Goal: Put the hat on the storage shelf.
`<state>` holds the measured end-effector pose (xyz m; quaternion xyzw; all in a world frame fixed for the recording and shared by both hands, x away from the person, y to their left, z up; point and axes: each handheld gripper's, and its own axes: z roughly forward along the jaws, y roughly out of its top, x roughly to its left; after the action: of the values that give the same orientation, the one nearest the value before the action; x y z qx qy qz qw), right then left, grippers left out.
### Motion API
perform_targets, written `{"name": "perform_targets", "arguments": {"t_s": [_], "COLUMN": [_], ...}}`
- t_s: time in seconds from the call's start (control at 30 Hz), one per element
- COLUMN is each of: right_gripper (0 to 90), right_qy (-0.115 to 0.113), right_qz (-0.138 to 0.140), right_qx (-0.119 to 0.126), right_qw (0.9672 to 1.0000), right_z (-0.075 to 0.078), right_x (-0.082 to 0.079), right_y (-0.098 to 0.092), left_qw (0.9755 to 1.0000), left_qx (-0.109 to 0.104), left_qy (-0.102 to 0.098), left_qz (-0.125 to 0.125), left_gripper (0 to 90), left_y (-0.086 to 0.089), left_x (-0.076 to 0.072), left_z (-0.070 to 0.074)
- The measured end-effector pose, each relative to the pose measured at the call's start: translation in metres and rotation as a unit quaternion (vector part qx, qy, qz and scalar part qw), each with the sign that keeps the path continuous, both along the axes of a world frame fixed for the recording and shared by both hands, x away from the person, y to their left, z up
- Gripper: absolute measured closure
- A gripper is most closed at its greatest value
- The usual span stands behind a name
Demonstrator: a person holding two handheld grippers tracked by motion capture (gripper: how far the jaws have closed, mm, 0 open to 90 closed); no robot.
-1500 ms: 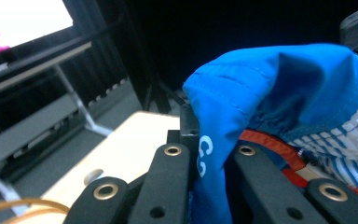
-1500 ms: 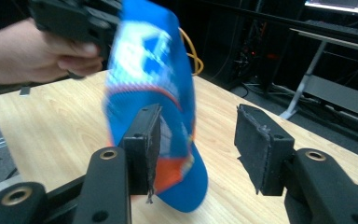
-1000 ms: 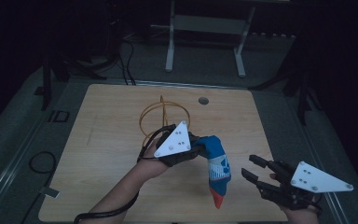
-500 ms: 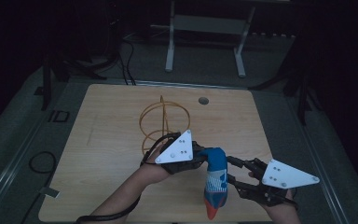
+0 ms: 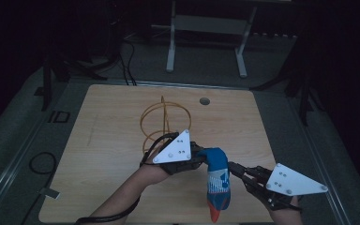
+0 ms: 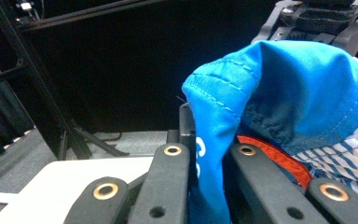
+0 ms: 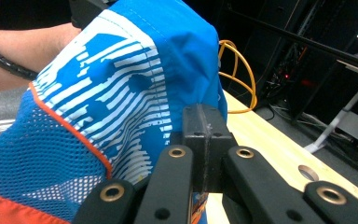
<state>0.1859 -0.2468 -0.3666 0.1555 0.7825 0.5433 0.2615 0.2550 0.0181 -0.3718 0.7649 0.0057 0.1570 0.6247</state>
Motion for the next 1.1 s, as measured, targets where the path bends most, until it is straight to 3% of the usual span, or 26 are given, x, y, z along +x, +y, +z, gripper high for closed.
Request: {"name": "perform_targets", "arguments": {"t_s": [0.13, 0.33, 0.43, 0.53, 0.7, 0.77, 0.8, 0.9, 1.03, 1.1], "right_gripper": [90.0, 90.0, 90.0, 90.0, 90.0, 79.6, 66.2, 54.3, 51.9, 56.1], "right_qy": [-0.004, -0.005, 0.001, 0.002, 0.020, 0.031, 0.039, 0.052, 0.068, 0.072], "right_qz": [-0.011, -0.011, 0.001, -0.010, 0.006, 0.015, 0.028, 0.036, 0.044, 0.046], "right_qx": [0.006, 0.033, 0.048, 0.030, 0.021, 0.027, 0.029, 0.028, 0.012, 0.009], "right_qw": [0.9999, 0.9994, 0.9989, 0.9995, 0.9996, 0.9990, 0.9984, 0.9976, 0.9967, 0.9963], "right_z": [0.001, 0.007, 0.012, 0.010, 0.001, 0.000, -0.001, -0.003, -0.007, -0.009], "right_x": [0.000, 0.000, 0.002, 0.004, 0.006, 0.008, 0.010, 0.012, 0.015, 0.016], "right_y": [-0.002, -0.009, -0.015, -0.016, -0.011, -0.009, -0.008, -0.003, 0.007, 0.009], "left_qw": [0.9999, 0.9998, 0.9998, 0.9998, 0.9998, 0.9998, 0.9999, 0.9999, 1.0000, 1.0000], "left_qx": [-0.003, 0.013, 0.007, 0.010, 0.001, 0.001, 0.002, 0.004, 0.007, 0.004], "left_qy": [0.010, 0.009, 0.000, 0.004, 0.011, 0.010, 0.009, 0.008, 0.002, 0.005], "left_qz": [0.001, 0.009, 0.020, 0.017, 0.018, 0.016, 0.014, 0.008, 0.004, 0.005], "left_gripper": [88.8, 88.7, 89.0, 89.0, 89.0, 89.1, 89.1, 89.1, 89.1, 89.1], "left_y": [0.002, 0.002, 0.003, 0.003, 0.005, 0.004, 0.003, 0.000, -0.005, -0.006], "left_x": [0.002, 0.002, 0.001, 0.001, 0.003, 0.002, 0.002, 0.000, -0.003, -0.003], "left_z": [0.000, -0.004, -0.006, -0.005, -0.004, -0.004, -0.003, -0.003, -0.002, -0.002]}}
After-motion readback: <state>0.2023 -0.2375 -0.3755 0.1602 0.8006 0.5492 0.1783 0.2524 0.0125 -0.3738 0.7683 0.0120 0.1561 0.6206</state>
